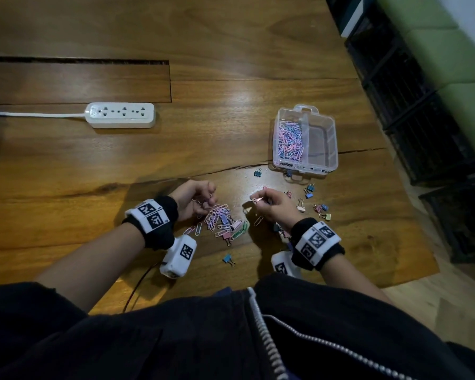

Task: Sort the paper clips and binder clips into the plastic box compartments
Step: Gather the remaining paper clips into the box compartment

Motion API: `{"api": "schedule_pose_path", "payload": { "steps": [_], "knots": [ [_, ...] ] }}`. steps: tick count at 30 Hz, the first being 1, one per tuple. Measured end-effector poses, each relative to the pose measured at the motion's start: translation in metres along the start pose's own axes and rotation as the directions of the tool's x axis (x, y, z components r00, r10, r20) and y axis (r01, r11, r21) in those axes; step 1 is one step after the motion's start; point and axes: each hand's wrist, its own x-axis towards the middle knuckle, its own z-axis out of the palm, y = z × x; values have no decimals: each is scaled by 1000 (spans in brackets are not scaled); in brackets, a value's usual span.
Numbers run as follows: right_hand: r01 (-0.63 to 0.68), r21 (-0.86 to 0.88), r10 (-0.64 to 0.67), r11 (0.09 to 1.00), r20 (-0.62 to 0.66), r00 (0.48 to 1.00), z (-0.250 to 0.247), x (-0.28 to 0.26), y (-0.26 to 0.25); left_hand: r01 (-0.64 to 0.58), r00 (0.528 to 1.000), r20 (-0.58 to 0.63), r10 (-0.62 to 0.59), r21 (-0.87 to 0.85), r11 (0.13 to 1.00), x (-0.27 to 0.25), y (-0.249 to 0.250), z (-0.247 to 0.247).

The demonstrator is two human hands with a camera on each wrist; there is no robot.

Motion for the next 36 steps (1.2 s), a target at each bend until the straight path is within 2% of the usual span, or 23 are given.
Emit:
{"api": "schedule_pose_path", "payload": {
  "steps": [2,4,6,7,9,11,12,14,15,17,22,24,26,28,30,32,33,35,36],
  "knots": [
    [-65,271,51,960,59,997,-4,-1,0,24,997,-74,-16,96,995,-1,0,1],
    [-132,436,88,890,121,989,-6,-1,1,50,992,-124,-23,226,973,-2,-1,0],
    [-187,510,119,840,163,979,-6,-2,2,75,984,-177,-18,326,942,-5,-1,0],
    [-198,501,136,843,158,978,-6,-2,3,79,980,-200,2,397,914,-8,-1,-1],
    [-176,352,148,919,104,984,-6,-5,4,62,971,-220,95,613,788,-13,-1,-4],
    [-82,50,79,995,43,996,-3,-9,6,50,964,-192,184,812,582,-17,-3,-6],
    [-25,-122,28,992,23,999,-1,-9,8,68,962,-181,203,884,463,-19,-6,-6],
    [45,-452,-44,891,12,999,1,-8,13,112,960,-167,223,964,240,-21,-13,-6],
    [66,-586,-68,808,20,998,2,-7,16,123,959,-163,230,976,178,-21,-16,-5],
    [93,-716,-106,692,28,994,3,-6,18,126,951,-155,268,984,123,-18,-22,-2],
    [129,-786,-134,604,58,989,4,-6,18,84,947,-96,307,995,52,-12,-27,6],
    [131,-785,-122,605,71,990,4,-6,18,60,956,-58,288,998,0,-11,-26,8],
    [112,-743,-103,660,58,993,5,-7,17,42,968,-31,248,998,-38,-10,-25,7],
    [97,-659,-105,746,27,994,6,-6,15,16,977,-9,213,999,-31,-10,-23,5],
    [88,-493,-104,865,-4,995,7,-3,12,-14,981,-2,194,997,78,-11,-22,3],
    [61,-199,-60,978,14,998,8,0,6,-35,984,-17,177,958,285,-12,-19,1],
    [35,-32,-34,999,44,998,8,2,3,-36,986,-31,163,919,392,-13,-18,1],
    [-35,244,9,969,106,994,9,6,-4,-15,988,-81,135,805,594,-14,-15,-2],
    [-65,320,24,945,132,991,9,8,-7,-2,989,-106,107,700,715,-15,-15,-4]
  ]
}}
